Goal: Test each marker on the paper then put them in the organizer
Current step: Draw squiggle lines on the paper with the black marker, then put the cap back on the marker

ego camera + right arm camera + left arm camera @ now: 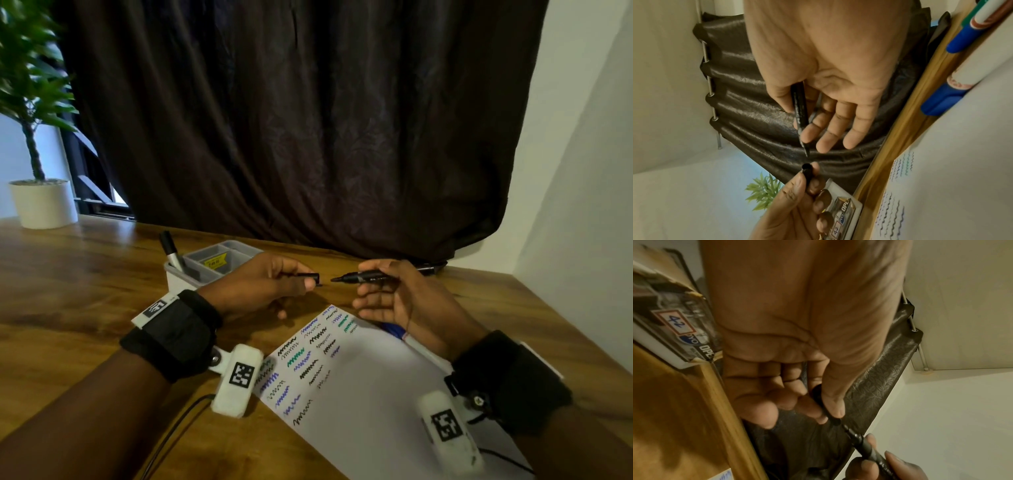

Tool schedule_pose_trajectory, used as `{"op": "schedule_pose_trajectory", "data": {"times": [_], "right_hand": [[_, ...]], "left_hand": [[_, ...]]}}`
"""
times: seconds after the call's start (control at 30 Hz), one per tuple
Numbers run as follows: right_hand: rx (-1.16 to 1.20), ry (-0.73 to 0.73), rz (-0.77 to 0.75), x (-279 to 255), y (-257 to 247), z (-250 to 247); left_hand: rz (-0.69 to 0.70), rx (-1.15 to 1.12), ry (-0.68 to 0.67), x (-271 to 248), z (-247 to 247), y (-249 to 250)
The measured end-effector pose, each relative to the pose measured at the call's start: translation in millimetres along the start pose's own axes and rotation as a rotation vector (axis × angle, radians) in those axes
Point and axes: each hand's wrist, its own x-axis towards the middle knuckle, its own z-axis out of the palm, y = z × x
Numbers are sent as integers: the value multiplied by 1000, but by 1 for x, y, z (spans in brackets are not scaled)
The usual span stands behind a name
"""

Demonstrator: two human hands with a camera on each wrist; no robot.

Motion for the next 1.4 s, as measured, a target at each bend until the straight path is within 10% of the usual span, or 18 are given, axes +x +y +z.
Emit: {"op": "schedule_pose_trajectory", "data": {"times": [0.77,1.4], "right_hand": [[-176,-57,-204,-4,7,3],[-175,-171,-20,-4,12,6]], "left_hand": [[181,4,14,0,3,3],[126,-81,153,-12,-8,10]]}}
